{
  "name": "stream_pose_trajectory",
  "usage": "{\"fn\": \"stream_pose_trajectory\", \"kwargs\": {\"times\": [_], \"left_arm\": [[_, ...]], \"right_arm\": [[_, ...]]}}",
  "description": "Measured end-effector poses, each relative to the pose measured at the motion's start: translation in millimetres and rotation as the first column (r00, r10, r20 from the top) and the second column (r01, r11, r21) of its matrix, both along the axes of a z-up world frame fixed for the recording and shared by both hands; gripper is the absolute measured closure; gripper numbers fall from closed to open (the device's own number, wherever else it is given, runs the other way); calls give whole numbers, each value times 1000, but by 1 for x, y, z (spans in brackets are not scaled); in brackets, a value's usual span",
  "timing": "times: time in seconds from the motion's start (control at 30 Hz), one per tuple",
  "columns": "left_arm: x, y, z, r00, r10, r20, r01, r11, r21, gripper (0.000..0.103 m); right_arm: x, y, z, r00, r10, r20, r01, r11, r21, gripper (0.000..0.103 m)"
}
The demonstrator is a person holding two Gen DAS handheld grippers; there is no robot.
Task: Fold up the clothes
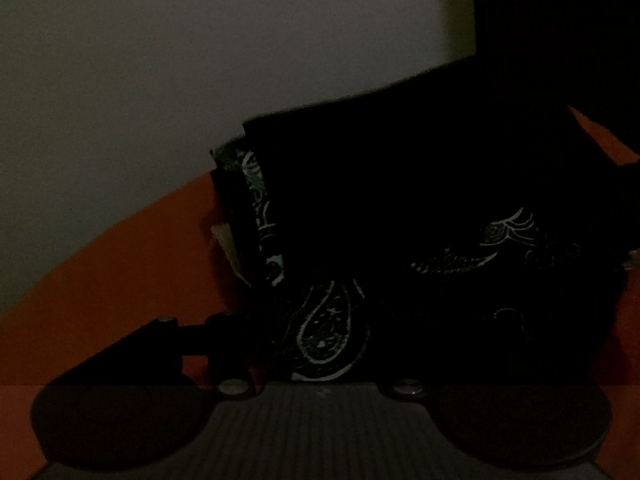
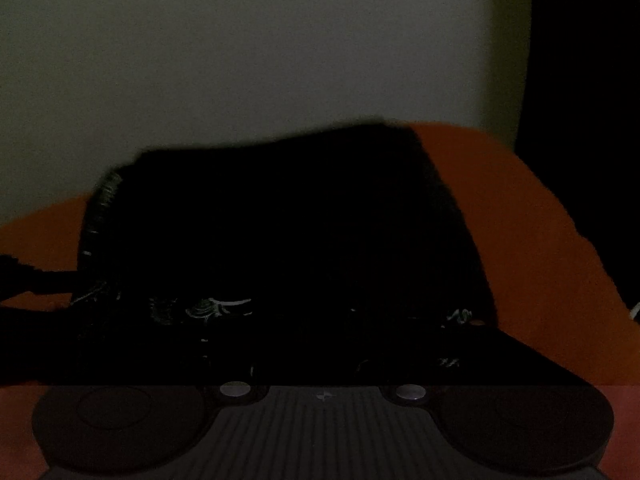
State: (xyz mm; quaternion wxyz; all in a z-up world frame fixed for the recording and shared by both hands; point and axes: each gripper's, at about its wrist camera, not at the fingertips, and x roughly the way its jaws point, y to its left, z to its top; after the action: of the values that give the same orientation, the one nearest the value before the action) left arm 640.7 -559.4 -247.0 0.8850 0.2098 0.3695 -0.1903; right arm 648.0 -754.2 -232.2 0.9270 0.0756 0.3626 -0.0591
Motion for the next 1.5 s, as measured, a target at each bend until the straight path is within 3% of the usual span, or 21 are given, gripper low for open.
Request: {"fn": "stream_pose_trajectory", "kwargs": {"times": [0.1,0.17,0.27,0.33,0.43,0.47,0.53,0.7,0.8,0.97,1.1,1.2,1.3,1.5], "left_arm": [[-2,10,7,1000,9,22,-9,1000,-10,48],[-16,19,17,996,-14,91,13,1000,8,50],[-44,27,33,989,-95,114,97,995,-12,49],[-47,30,42,988,-98,119,102,995,-25,48],[-48,35,55,989,-83,125,89,995,-42,48],[-48,37,59,989,-78,127,85,995,-47,48],[-49,40,68,989,-68,131,76,995,-59,49],[-50,48,89,989,-42,141,55,995,-87,50],[-37,21,100,995,-23,99,31,996,-78,49],[1,-19,68,997,37,-73,-36,999,17,50],[-1,-27,55,998,-9,-57,14,995,95,49],[-9,-17,70,998,10,-54,-8,999,40,49],[-19,-5,80,998,29,-55,-29,1000,-9,49],[-35,25,92,996,51,-70,-54,997,-50,49]], "right_arm": [[5,-4,-2,1000,9,1,-9,1000,-8,53],[-2,-8,11,1000,-12,11,12,1000,27,53],[-24,-10,35,991,-32,130,22,997,79,53],[-30,-16,36,988,-64,139,59,997,47,53],[-35,-38,18,987,-158,33,155,986,63,54],[-36,-50,11,981,-192,-4,191,978,86,64],[-37,-62,14,975,-221,-6,221,968,116,73],[-23,-61,62,960,-212,185,193,974,116,75],[6,-44,66,977,-154,146,144,986,80,80],[44,-35,20,979,-152,-138,161,985,56,78],[30,-40,22,987,-142,-82,148,986,78,76],[12,-36,37,993,-108,38,104,990,100,69],[-11,-18,45,995,-57,84,51,996,76,69],[-48,20,61,996,-43,72,38,996,79,69]]}}
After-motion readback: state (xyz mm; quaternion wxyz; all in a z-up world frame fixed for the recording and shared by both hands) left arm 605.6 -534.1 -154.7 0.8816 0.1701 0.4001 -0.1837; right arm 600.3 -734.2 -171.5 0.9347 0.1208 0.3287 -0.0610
